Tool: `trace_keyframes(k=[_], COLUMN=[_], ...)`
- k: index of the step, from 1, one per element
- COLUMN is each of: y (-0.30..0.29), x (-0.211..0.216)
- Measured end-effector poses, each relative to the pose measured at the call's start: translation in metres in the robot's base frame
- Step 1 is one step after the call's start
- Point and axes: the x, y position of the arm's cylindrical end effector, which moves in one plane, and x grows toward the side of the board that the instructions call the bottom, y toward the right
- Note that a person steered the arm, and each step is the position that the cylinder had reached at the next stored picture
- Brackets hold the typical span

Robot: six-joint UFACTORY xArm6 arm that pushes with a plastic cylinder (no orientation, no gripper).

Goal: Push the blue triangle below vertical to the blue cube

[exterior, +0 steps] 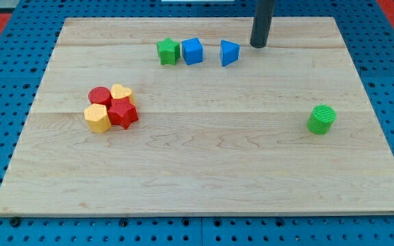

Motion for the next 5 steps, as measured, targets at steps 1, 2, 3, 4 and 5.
trace_keyframes(k=[1,2,3,4,5], y=[-0.025,-0.061,-0.084,-0.052,0.013], x=[0.001,0.034,0.067,0.073,0.076])
